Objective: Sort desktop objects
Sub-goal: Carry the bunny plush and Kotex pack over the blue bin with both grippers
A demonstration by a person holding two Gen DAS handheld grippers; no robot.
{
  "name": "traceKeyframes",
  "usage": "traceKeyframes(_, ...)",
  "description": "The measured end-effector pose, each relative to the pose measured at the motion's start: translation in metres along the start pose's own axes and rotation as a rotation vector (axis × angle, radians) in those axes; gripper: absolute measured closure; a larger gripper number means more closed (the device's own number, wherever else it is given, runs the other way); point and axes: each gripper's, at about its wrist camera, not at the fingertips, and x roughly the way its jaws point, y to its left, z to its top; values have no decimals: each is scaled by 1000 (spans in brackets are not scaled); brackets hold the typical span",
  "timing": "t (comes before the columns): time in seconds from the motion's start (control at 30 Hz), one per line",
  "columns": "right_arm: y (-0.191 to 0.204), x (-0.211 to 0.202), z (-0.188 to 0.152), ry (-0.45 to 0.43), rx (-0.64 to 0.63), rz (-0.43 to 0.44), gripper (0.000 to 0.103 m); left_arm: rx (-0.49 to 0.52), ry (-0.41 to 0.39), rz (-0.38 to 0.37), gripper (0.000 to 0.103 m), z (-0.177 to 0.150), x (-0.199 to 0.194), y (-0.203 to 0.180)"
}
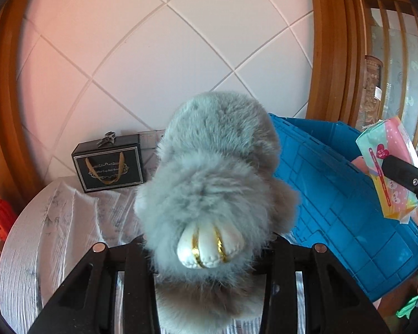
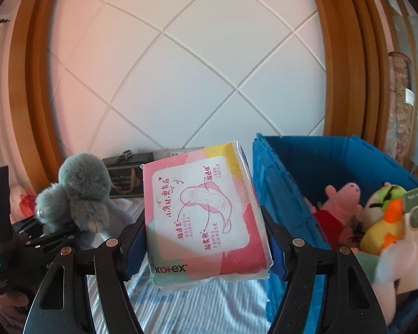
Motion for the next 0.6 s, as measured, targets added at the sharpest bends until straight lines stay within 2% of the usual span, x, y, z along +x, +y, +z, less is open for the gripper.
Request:
traceKeyframes(0.1, -27, -27, 0, -38, 30, -36, 32, 23, -11, -34, 68, 3, -4, -26)
traceKeyframes(0.3, -87, -74, -2, -119, 108, -166, 32, 81, -31, -107, 68, 12, -4, -81)
traceKeyframes(0.6, -168, -99, -13, -131, 187, -323, 32, 179, -63, -274, 68, 35, -2, -181)
